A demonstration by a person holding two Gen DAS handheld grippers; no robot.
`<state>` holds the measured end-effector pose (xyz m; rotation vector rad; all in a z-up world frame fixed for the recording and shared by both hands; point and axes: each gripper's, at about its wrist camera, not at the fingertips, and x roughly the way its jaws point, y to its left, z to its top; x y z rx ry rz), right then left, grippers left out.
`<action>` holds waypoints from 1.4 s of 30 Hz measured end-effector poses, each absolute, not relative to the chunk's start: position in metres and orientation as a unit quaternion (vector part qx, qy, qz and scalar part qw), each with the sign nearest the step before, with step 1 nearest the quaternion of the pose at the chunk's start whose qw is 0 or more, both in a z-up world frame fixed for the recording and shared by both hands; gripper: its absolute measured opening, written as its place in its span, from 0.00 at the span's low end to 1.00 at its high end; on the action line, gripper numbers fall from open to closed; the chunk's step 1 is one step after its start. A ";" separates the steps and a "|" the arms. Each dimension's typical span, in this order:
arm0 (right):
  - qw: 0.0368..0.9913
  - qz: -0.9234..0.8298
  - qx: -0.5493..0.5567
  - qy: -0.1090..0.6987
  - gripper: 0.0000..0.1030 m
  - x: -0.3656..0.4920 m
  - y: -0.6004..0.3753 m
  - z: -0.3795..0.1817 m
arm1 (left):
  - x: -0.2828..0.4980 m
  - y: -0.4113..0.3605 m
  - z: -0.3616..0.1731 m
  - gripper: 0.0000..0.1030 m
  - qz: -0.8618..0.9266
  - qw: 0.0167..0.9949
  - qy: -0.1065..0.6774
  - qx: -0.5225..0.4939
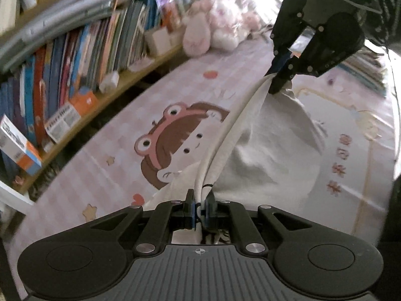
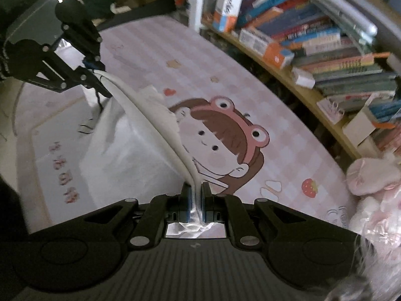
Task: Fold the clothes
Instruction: 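Lift the hem with both grippers and fold it over toward the collar, then lay the folded hem down and open both grippers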
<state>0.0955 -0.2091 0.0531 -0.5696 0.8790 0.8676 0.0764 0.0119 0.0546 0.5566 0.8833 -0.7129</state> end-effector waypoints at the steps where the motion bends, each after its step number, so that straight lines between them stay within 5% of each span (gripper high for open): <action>1: 0.776 0.398 -0.261 0.413 0.07 0.102 -0.207 0.047 | 0.082 0.012 0.049 0.10 -0.329 0.807 0.418 0.257; 5: 0.770 0.388 -0.253 0.439 0.08 0.125 -0.201 0.022 | 0.100 0.013 0.032 0.14 -0.318 0.805 0.436 0.246; 15: 0.786 0.363 -0.205 0.456 0.18 0.149 -0.203 -0.011 | 0.117 0.023 0.007 0.58 -0.251 0.813 0.453 0.265; 24: 0.852 0.249 -0.095 0.450 0.27 0.165 -0.239 -0.011 | 0.107 0.077 0.027 0.63 -0.156 0.886 0.410 0.154; 33: 0.884 0.208 0.014 0.418 0.34 0.130 -0.271 0.005 | 0.072 0.145 0.033 0.63 -0.058 0.925 0.363 -0.094; 42: 0.887 0.198 0.052 0.414 0.46 0.078 -0.264 0.009 | 0.031 0.128 0.015 0.63 -0.058 0.921 0.360 -0.137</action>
